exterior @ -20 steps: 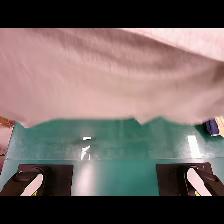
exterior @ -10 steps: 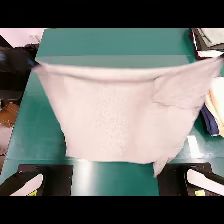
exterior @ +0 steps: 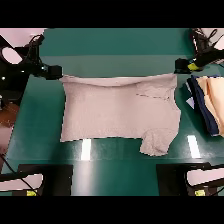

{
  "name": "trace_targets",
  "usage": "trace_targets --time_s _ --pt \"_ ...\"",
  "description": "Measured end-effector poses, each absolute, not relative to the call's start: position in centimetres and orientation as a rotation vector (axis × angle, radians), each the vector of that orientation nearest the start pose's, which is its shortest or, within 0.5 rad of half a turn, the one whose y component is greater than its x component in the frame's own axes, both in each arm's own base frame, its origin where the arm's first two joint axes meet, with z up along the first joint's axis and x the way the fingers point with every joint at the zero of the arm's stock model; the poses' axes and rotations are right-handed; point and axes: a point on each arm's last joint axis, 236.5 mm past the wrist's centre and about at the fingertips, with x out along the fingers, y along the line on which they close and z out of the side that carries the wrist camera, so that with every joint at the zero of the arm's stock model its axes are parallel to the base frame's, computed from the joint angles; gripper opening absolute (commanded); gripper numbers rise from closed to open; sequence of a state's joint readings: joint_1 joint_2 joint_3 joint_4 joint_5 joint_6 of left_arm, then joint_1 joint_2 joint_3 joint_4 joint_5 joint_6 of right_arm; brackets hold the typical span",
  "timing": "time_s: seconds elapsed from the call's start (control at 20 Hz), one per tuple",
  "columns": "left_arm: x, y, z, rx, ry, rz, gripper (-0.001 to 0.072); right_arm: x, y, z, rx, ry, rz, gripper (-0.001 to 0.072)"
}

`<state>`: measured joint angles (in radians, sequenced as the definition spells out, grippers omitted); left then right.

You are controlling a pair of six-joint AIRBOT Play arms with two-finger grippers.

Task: Fold the shirts.

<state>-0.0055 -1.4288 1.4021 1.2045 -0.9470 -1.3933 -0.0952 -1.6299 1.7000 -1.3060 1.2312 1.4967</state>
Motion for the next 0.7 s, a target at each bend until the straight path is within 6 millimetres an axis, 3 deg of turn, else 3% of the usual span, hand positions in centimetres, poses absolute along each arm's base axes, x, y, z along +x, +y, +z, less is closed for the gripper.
trace_targets --time_s 0.2,0.35,0.5,0.7 --pt "52.1 -6.1 7.9 -0.168 0.807 -0.208 0.0023 54.2 0.6 5.5 0.241 0.996 0.081 0.0006" --pt "53.0 -5.0 8.1 -0.118 0.77 -0.177 0.0023 55.2 0.1 5.7 0.247 0.952 0.066 0.0006" --pt "52.4 -4.5 7.2 -0.063 0.808 -0.175 0.0023 54.4 0.4 5.0 0.246 0.995 0.071 0.0006" --pt "50.3 -4.4 4.7 0.018 0.929 -0.217 0.0023 51.0 1.5 2.1 0.191 1.139 0.082 0.0006"
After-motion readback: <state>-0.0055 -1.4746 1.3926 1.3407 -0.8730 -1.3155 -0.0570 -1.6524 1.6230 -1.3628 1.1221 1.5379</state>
